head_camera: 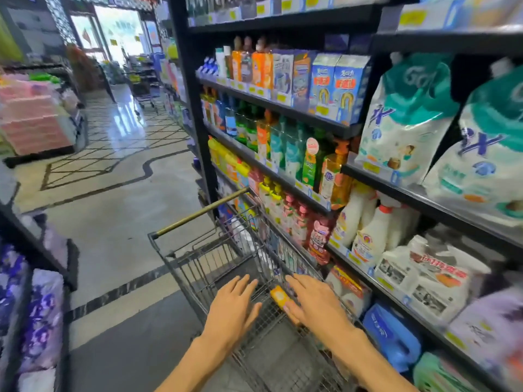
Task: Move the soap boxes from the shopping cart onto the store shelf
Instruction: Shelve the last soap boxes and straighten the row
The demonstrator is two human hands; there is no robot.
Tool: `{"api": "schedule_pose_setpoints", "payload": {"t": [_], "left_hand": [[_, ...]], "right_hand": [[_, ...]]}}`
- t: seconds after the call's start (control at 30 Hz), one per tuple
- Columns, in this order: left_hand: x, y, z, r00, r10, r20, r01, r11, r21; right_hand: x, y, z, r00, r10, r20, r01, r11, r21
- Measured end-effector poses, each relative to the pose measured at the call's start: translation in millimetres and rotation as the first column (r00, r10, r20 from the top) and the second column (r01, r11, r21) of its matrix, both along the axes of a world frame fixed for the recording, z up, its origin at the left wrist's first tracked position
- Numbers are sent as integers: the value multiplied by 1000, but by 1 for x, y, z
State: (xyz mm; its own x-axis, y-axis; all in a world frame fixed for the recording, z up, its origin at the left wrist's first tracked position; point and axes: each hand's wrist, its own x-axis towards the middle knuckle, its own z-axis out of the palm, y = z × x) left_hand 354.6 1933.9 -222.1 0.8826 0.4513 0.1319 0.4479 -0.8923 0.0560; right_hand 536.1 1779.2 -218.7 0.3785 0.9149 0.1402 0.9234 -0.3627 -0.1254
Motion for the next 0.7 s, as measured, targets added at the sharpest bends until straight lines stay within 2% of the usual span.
{"api": "schedule_pose_setpoints", "payload": {"t": [0.2, 0.3, 0.4, 0.43, 0.5, 0.63, 0.7], "left_hand": [[109, 77, -46, 952, -285, -115, 268, 953, -144], [153, 120, -73, 901, -384, -200, 341, 914, -218], [188, 159, -116, 873, -416, -253, 344, 895, -283], [197, 169, -134, 862, -434, -262, 347, 882, -317], [212, 189, -172, 860, -445, -249, 333, 860, -388], [241, 207, -245, 864, -402, -305, 208, 834, -511], [253, 210, -291, 870, -363, -333, 136, 827, -545]], "right_hand": [[55, 30, -32, 952, -291, -94, 288, 957, -48], [72, 55, -60, 885, -445, -141, 432, 895, -114], [79, 80, -94, 792, -578, -197, 565, 816, -124], [78, 87, -103, 740, -631, -235, 606, 776, -176], [78, 100, -133, 693, -678, -244, 644, 735, -211], [83, 126, -193, 596, -737, -319, 632, 675, -381], [82, 131, -230, 487, -790, -373, 712, 606, -354]]}}
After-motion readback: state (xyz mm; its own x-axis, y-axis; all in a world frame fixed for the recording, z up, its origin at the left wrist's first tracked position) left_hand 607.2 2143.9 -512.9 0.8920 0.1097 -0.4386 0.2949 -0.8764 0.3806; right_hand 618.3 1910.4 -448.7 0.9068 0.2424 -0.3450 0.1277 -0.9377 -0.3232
